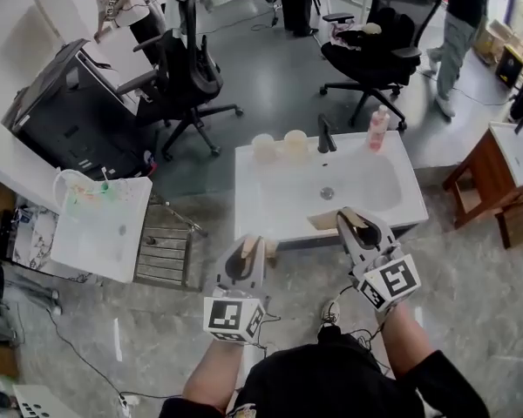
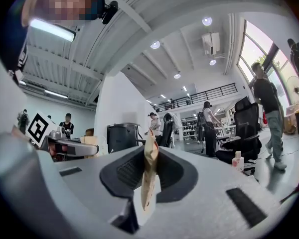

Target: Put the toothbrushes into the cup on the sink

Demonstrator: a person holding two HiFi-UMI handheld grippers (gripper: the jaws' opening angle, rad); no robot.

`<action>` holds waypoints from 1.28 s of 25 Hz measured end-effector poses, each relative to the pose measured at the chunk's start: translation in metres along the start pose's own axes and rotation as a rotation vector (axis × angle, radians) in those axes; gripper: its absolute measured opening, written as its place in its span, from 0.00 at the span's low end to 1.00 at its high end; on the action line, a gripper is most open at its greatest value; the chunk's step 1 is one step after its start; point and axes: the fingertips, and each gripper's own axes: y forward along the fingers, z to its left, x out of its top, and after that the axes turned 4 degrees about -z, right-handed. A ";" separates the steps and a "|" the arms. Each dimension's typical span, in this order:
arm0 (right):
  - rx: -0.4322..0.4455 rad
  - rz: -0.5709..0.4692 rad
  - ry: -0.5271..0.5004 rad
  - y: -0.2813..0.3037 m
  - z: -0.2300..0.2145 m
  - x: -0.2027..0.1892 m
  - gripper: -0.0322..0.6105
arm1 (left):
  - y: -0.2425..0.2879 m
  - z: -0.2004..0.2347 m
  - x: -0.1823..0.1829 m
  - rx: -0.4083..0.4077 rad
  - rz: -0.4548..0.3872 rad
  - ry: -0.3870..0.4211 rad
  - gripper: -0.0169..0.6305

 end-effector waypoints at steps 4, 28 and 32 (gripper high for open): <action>0.039 -0.006 0.011 0.008 -0.034 0.001 0.14 | 0.030 -0.010 0.005 0.044 -0.010 0.012 0.12; 0.017 0.023 0.026 0.122 -0.103 -0.024 0.14 | 0.149 0.073 0.003 0.068 -0.025 0.002 0.12; -0.023 0.039 0.012 0.152 -0.103 -0.031 0.14 | 0.175 0.110 0.002 0.042 -0.035 -0.015 0.12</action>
